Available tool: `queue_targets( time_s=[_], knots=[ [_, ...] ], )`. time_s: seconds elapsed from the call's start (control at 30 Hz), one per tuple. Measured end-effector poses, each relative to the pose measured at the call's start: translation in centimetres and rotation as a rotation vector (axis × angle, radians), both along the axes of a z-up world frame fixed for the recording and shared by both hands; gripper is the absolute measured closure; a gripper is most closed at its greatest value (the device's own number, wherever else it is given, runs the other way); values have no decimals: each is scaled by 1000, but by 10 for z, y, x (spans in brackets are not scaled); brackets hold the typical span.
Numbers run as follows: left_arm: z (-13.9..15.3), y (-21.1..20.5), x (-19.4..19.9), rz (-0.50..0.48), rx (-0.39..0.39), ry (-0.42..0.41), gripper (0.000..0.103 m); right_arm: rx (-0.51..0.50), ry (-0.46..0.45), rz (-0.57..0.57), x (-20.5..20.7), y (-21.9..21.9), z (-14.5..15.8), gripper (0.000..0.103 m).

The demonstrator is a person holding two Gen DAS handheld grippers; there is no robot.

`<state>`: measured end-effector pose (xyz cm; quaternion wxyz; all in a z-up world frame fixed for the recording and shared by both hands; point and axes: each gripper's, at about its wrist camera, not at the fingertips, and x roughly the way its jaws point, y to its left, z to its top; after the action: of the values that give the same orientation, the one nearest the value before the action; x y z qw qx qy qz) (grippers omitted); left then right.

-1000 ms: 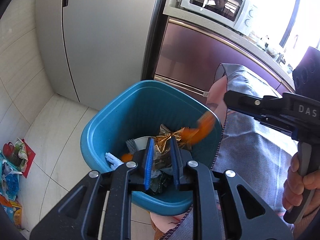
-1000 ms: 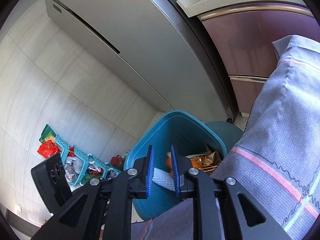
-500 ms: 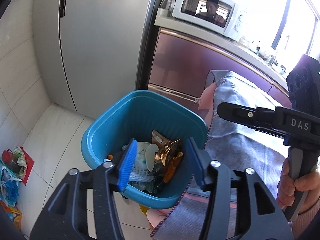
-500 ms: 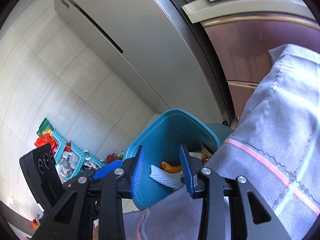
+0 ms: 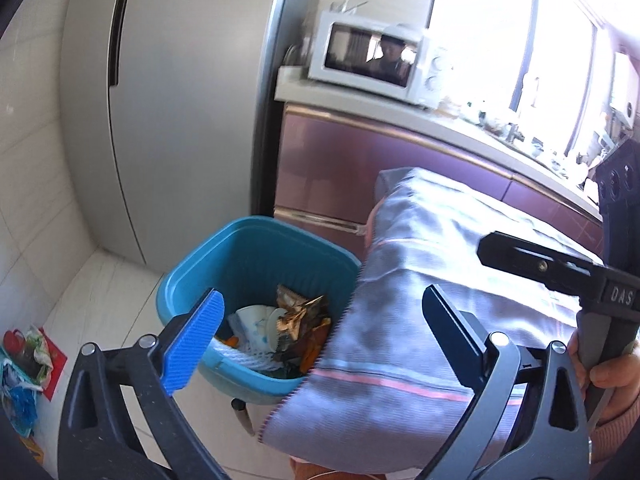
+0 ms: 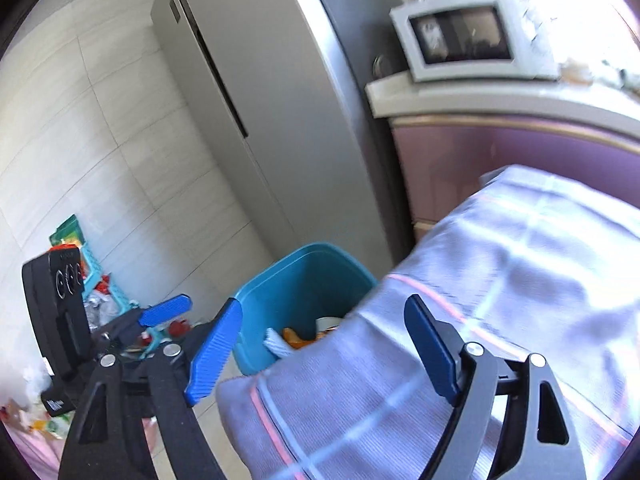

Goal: Collect trash

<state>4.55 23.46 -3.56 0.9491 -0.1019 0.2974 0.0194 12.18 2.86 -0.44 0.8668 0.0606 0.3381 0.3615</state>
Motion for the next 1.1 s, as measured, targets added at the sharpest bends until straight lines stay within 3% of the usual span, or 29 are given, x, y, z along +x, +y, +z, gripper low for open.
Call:
queue_targets(
  time_s=[0.17,0.6,0.8,1.1],
  knots=[
    [12,-33,-14,-27,38,-77,6,-37,-114,-132,-37,-43,4,7],
    [30,-114,-25,-70,103,-221,6,-107,-240,-455,-99,-139,0,7],
    [35,-141,-30,-91,141,-271,6,-109,-288,-552,-117,-166,1,7],
    [33,-168,-35,-128,164,-294,6,-150,-352,-610,-138,-175,4,7]
  ],
)
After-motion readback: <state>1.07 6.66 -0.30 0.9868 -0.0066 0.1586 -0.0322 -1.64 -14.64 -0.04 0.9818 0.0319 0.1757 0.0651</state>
